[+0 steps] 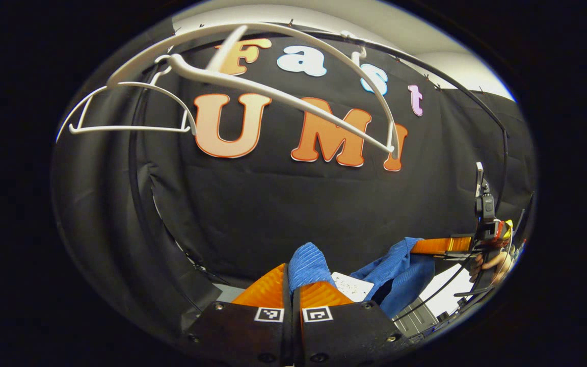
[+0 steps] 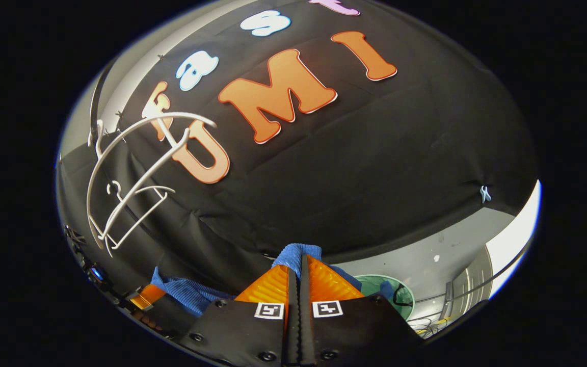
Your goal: Grasp the clothes on the hanger with both hands and then place them into the laundry hamper below.
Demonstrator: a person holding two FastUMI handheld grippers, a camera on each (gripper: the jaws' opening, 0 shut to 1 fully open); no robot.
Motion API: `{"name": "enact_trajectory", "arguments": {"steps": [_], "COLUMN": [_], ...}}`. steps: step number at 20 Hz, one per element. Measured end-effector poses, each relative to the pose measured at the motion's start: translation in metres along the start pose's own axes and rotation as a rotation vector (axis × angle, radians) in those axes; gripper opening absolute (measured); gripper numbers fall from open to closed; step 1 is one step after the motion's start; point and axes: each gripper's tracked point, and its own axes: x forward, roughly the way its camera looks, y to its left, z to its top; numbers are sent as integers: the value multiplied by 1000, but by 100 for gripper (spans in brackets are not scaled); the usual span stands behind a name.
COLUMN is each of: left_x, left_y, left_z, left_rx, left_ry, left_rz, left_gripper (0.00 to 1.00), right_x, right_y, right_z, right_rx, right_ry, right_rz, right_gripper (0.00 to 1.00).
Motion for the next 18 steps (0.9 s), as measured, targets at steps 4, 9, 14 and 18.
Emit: {"name": "enact_trajectory", "arguments": {"steps": [4, 9, 14, 18], "left_x": [21, 37, 47, 58], "left_y": [-24, -45, -63, -78], "left_z": [-25, -64, -108, -142], "left_rx": [-35, -29, -24, -35], "left_ry": [79, 181, 286, 396], "left_rz": [-30, -49, -78, -94], "left_gripper": [0, 0, 0, 0], "right_x": [1, 4, 6, 11], "right_y": [-16, -32, -57, -78], "right_z": [-24, -51, -92, -127], "right_rx": [-34, -63, -110, -103], "right_ry": [42, 84, 148, 215], "right_rz": [-54, -110, -173, -221], "right_gripper": [7, 7, 7, 7]}}
